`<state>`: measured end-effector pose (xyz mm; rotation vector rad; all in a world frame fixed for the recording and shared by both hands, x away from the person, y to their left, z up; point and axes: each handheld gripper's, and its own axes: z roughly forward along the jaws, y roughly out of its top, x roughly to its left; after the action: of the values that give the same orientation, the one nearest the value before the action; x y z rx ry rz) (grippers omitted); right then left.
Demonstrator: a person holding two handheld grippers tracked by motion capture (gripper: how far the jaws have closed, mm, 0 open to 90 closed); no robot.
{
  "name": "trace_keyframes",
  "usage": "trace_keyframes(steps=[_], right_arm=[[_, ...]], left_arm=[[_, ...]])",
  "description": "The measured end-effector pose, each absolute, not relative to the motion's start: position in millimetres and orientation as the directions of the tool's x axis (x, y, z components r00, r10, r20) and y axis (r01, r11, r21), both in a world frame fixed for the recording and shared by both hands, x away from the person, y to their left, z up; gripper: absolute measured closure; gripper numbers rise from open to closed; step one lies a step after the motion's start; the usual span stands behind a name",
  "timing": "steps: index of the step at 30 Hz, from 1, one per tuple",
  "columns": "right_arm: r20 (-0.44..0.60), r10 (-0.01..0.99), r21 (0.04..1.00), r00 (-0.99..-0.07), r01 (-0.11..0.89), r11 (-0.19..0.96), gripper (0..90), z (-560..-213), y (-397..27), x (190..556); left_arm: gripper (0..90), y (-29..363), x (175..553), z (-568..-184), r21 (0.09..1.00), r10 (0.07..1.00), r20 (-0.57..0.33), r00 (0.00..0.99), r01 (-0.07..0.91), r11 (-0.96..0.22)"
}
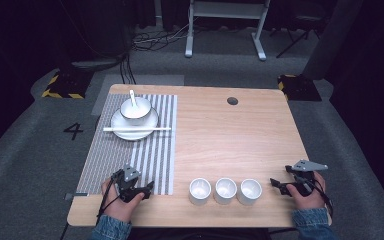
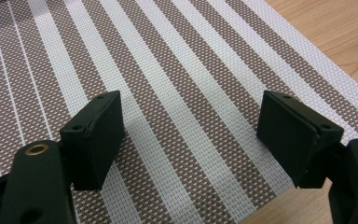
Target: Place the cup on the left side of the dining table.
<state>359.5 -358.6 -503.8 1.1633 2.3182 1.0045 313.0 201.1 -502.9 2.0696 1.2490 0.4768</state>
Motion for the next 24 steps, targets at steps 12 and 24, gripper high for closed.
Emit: trace_keyframes(steps=[12,24], right_arm=[[-0.003,0.801,0.730,-0.599,0.546,0.411,12.1,-503.8,-358.7,359.6],[-0.003,0.801,0.730,-0.599,0.546,0.411,12.2,-503.9,-358.7,359.5]], left_arm=[[24.8,197.5,301.4,-473.6,0.769,0.877,-0.044,0.478,0.577,-0.275],[21.5,179.7,287.5,-440.1,0.850,0.858,-0.029,0.513,0.464,-0.249]])
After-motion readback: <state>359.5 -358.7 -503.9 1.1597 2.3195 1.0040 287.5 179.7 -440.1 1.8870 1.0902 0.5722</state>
